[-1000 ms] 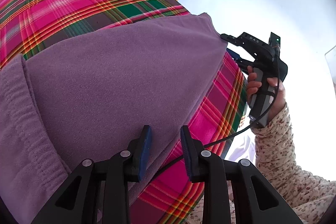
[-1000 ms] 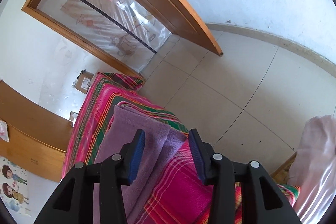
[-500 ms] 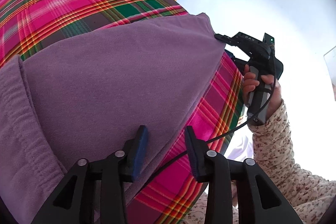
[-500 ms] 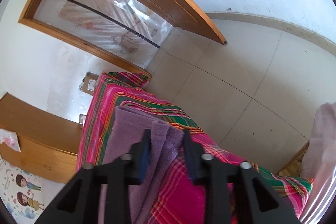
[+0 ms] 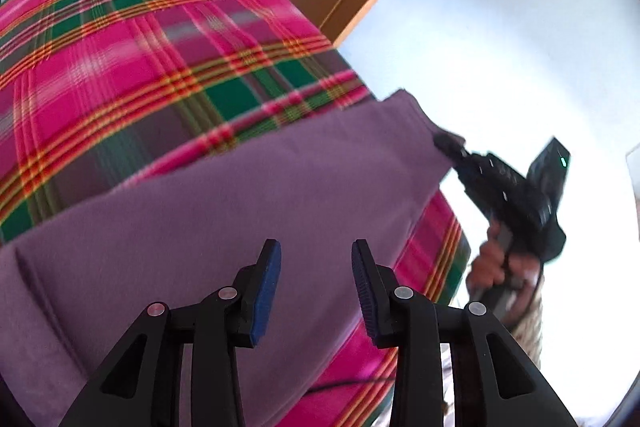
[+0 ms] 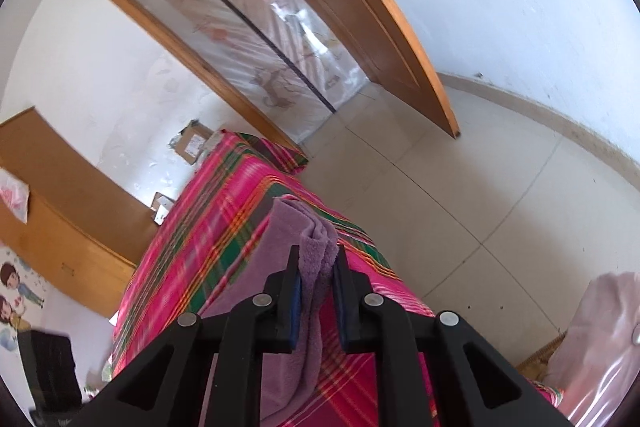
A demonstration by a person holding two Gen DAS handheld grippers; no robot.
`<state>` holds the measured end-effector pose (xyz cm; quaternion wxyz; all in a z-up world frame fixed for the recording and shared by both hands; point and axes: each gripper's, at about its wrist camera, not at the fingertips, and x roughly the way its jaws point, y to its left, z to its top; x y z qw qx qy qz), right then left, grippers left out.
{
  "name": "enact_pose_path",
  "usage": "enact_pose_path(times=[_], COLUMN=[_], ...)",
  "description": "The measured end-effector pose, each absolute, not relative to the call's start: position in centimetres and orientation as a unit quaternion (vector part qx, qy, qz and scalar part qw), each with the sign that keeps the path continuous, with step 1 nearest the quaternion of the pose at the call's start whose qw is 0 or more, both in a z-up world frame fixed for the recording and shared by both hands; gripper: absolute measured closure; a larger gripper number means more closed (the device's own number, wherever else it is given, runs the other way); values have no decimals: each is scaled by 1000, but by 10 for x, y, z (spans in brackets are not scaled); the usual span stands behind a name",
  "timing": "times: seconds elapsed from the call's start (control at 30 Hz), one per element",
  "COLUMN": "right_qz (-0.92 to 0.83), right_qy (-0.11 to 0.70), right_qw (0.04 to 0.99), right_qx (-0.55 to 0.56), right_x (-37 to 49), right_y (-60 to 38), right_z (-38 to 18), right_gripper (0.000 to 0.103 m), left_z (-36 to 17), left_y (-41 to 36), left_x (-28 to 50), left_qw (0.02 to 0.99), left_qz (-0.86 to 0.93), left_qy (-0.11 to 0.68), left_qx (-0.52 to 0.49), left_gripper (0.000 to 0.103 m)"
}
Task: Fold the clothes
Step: 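Lift the held fleece up off the bed with the right gripper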
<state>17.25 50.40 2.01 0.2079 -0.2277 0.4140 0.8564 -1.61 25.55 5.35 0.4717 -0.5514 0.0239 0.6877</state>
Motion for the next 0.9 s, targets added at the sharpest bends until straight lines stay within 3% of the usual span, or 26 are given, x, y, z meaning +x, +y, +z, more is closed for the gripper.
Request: enact_pose_path(times=[0.53, 0.9], right_qz=[896, 928], right_qy=[358, 297], right_qw=[146, 85], right_qx=[-217, -209], right_x=[163, 152], right_y=[463, 407], right_z=[62, 102], right_gripper=[89, 89], left_z=[28, 24], left_y=[282, 277], left_x=[3, -6], left_qw=[477, 483], left_qz=[680, 667], left_qy=[74, 35], left_qx=[-551, -566], left_gripper=[65, 64])
